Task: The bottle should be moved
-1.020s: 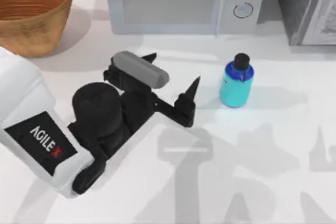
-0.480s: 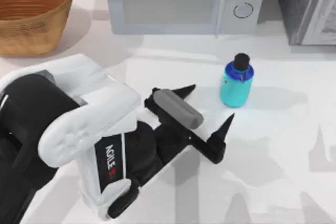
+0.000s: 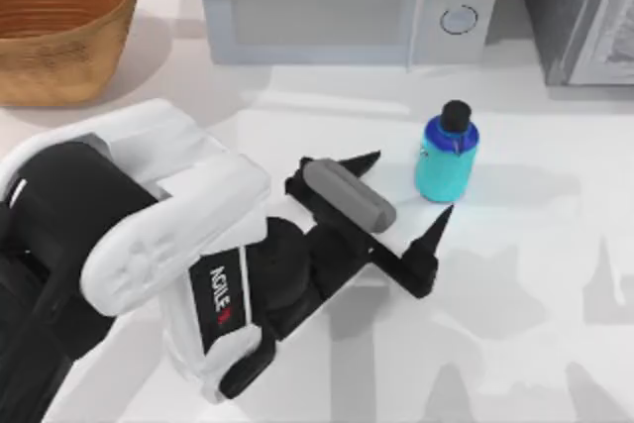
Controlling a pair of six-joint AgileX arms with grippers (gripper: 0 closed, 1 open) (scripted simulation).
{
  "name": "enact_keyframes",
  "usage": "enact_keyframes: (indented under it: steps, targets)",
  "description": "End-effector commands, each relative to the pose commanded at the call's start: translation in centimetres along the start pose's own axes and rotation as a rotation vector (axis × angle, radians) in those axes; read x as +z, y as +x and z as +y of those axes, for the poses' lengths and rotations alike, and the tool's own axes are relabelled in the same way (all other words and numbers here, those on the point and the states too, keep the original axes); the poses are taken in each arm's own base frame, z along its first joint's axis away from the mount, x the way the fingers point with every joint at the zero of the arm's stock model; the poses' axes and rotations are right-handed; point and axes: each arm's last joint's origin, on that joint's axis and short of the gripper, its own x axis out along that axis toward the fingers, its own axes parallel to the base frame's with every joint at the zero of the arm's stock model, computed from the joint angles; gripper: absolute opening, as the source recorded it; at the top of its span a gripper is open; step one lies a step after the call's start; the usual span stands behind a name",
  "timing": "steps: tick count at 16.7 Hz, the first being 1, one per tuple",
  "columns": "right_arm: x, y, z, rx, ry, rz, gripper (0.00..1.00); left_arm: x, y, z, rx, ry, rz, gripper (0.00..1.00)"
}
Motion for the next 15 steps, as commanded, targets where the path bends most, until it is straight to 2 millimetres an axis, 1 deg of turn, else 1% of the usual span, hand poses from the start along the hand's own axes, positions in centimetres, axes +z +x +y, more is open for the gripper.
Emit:
enact_keyframes:
  steps: [6,8,10,13,15]
  targets:
    - [0.0,0.0,0.0,0.0,0.0,0.0,1.0,0.0,6.6,0.0,0.0,0.0,-0.009,1.0]
    - [0.0,0.0,0.0,0.0,0.0,0.0,1.0,0.2,8.0,0.0,0.0,0.0,-0.007,1.0]
    - [0.0,0.0,0.0,0.0,0.0,0.0,1.0,0.3,8.4,-0.1,0.0,0.0,-0.004,1.0]
    - [0.0,0.0,0.0,0.0,0.0,0.0,1.0,0.3,8.4,-0.1,0.0,0.0,-0.004,1.0]
    - [0.0,0.0,0.0,0.0,0.0,0.0,1.0,0.3,8.4,-0.1,0.0,0.0,-0.004,0.85]
